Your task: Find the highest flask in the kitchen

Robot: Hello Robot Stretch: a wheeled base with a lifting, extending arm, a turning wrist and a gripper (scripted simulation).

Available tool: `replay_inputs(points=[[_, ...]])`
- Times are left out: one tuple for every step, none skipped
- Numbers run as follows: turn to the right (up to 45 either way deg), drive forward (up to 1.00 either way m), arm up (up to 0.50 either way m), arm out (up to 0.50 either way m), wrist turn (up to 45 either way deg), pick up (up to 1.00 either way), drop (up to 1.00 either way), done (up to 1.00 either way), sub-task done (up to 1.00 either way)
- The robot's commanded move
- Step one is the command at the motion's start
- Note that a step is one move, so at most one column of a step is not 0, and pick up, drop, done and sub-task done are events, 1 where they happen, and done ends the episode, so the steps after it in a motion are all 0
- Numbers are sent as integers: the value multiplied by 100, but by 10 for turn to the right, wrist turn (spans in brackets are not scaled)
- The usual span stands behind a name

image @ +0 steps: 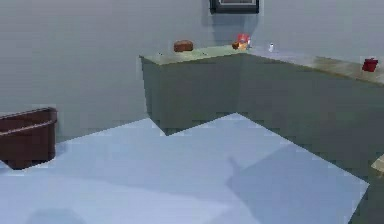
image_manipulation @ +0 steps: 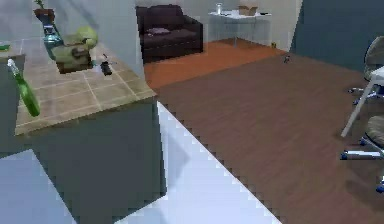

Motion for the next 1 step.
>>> replay_inputs(points=[[0, 50, 0, 0, 0, 0, 0, 0, 0]])
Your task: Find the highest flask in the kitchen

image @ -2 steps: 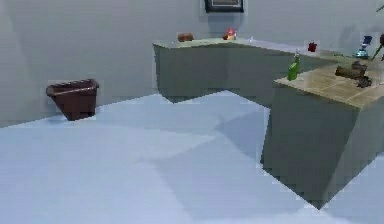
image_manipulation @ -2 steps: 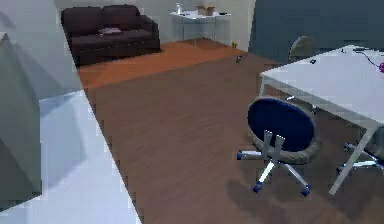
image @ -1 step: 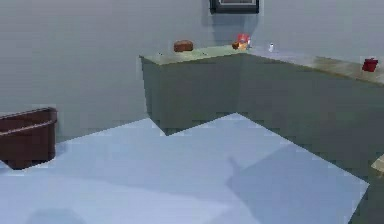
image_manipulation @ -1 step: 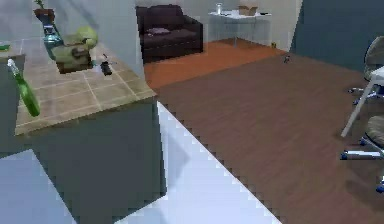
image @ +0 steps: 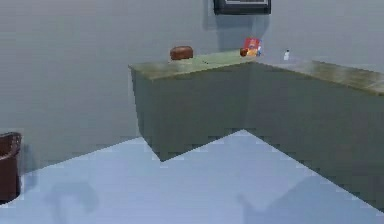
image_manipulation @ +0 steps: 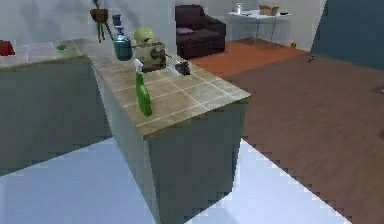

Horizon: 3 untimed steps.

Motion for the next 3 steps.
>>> replay_inputs(points=[[90, 0, 0, 0, 0, 0, 0, 0, 0], [0, 50, 0, 0, 0, 0, 0, 0, 0], [450, 0, 0, 0, 0, 0, 0, 0, 0]])
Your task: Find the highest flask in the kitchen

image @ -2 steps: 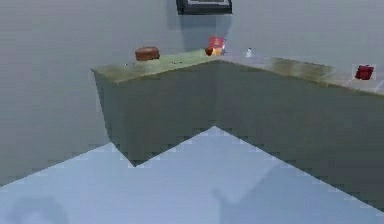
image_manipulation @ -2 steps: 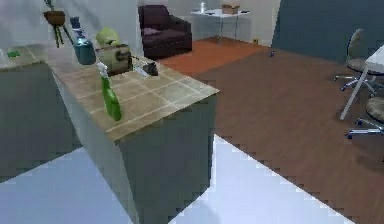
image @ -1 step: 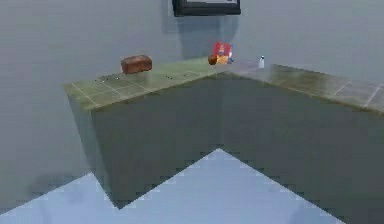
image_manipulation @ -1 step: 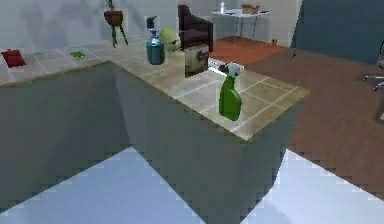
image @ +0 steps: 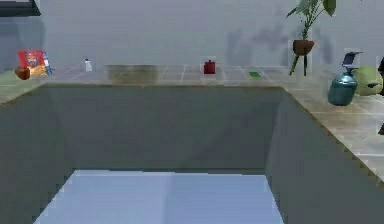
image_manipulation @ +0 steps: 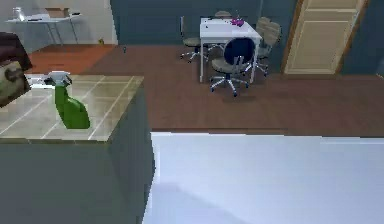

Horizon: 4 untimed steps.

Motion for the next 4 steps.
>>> replay_inputs(points=[[0, 90, 0, 0, 0, 0, 0, 0, 0], [360, 0, 0, 0, 0, 0, 0, 0, 0], [0, 5, 0, 0, 0, 0, 0, 0, 0], [-270, 0, 0, 0, 0, 0, 0, 0, 0]])
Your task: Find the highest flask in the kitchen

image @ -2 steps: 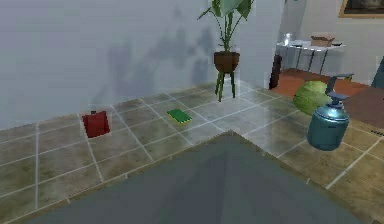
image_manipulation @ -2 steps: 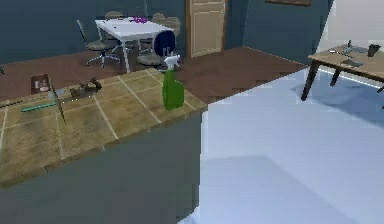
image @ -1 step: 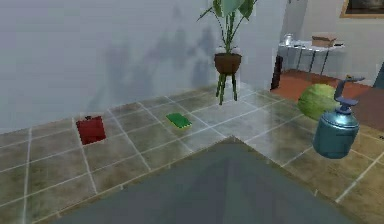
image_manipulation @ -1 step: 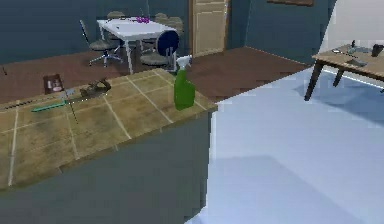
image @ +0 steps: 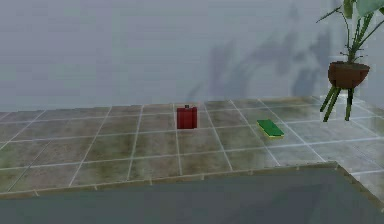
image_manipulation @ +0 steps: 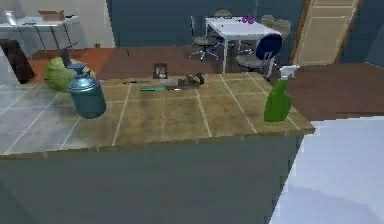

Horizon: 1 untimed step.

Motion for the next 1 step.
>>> replay_inputs(points=[[0, 0, 0, 0, 0, 0, 0, 100, 0]])
